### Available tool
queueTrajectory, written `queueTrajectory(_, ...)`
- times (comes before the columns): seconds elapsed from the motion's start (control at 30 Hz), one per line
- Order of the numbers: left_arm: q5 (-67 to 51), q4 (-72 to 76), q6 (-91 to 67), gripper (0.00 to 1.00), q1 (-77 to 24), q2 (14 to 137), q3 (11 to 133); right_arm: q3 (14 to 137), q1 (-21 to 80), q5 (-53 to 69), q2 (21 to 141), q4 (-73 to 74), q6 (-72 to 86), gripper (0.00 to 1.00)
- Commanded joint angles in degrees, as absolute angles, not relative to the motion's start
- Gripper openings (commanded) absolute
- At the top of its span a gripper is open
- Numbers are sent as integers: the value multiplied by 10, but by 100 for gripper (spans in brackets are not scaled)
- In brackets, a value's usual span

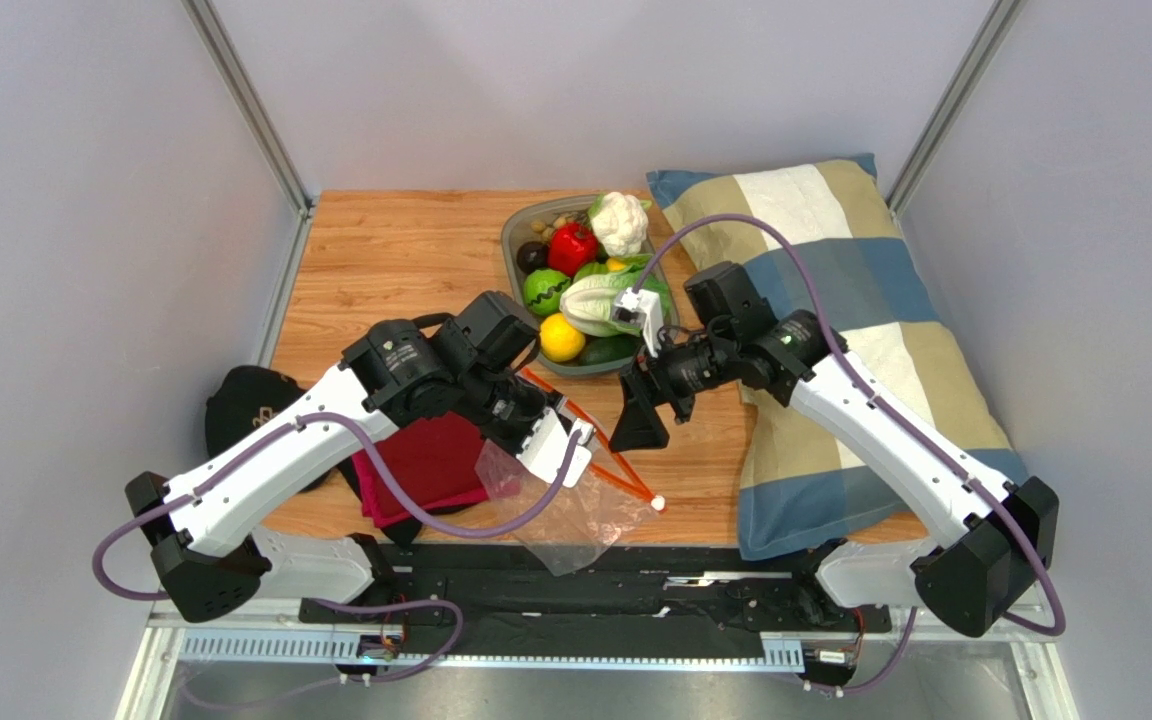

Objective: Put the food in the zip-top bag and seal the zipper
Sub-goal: Open the zipper of the food storage bag at the center of the board.

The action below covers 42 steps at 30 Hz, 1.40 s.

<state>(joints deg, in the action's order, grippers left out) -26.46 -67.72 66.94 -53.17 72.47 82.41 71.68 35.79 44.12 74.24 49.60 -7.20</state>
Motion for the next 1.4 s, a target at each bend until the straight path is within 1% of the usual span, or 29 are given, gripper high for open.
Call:
queueTrajectory(0.0, -289, -653, 666, 0, -537, 708, 832, 701, 382, 362, 741, 461, -72, 83)
queueTrajectory(0.1, -295, -649, 662, 0, -538, 705, 834, 692, 396, 334, 742, 457, -74, 75)
queueTrajectory(0.13, -297, -643, 660, 0, -537, 702, 832, 690, 401, 331, 742, 455, -76, 74)
queueTrajectory(0.23, -308, -628, 660, 0, -537, 691, 823, 687, 404, 324, 744, 454, -76, 73)
queueTrajectory(0.37, -313, -607, 659, 0, -541, 673, 804, 686, 404, 356, 749, 454, -61, 73)
queueTrajectory(0.4, -314, -606, 663, 0, -542, 672, 802, 684, 404, 364, 751, 454, -57, 68)
queueTrajectory(0.43, -314, -606, 664, 0, -543, 671, 801, 685, 403, 370, 752, 454, -56, 58)
queueTrajectory(0.47, -314, -606, 665, 0, -545, 667, 797, 684, 403, 370, 751, 454, -56, 35)
queueTrajectory(0.53, -314, -605, 671, 0, -547, 661, 790, 687, 401, 362, 748, 460, -65, 22)
queueTrajectory(0.57, -315, -606, 676, 0, -547, 652, 781, 691, 396, 358, 744, 472, -69, 10)
queueTrajectory(0.6, -315, -603, 678, 0, -547, 646, 774, 693, 392, 357, 742, 480, -71, 1)
queueTrajectory(0.63, -317, -597, 682, 0, -547, 640, 767, 693, 375, 357, 740, 488, -73, 0)
queueTrajectory(0.83, -299, -569, 684, 0, -547, 597, 698, 689, 272, 371, 702, 558, -74, 0)
queueTrajectory(0.87, -296, -556, 675, 2, -547, 581, 672, 684, 264, 367, 693, 568, -75, 0)
queueTrajectory(0.9, -294, -541, 666, 7, -547, 574, 658, 678, 257, 362, 678, 568, -73, 0)
queueTrajectory(0.93, -290, -502, 653, 16, -547, 568, 646, 659, 245, 355, 651, 569, -70, 0)
queueTrajectory(0.97, -287, -483, 609, 35, -547, 562, 631, 651, 240, 333, 635, 564, -66, 0)
queueTrajectory(1.0, -284, -463, 580, 43, -547, 562, 628, 642, 239, 324, 622, 563, -52, 0)
queueTrajectory(1.07, -265, -410, 511, 55, -546, 571, 631, 618, 215, 306, 590, 562, -38, 0)
queueTrajectory(1.13, -271, -385, 425, 59, -536, 583, 646, 604, 180, 285, 571, 560, -15, 0)
queueTrajectory(1.17, -283, -377, 395, 69, -508, 597, 670, 603, 170, 266, 557, 557, -10, 0)
queueTrajectory(1.2, -297, -359, 322, 73, -491, 608, 685, 602, 161, 251, 549, 555, -5, 0)
queueTrajectory(1.27, -314, -341, 253, 77, -453, 657, 736, 599, 150, 210, 530, 547, 22, 0)
queueTrajectory(1.33, -291, -354, 206, 76, -407, 712, 788, 596, 139, 182, 523, 541, 51, 0)
queueTrajectory(1.37, -283, -368, 202, 73, -396, 775, 851, 596, 131, 155, 522, 541, 62, 0)
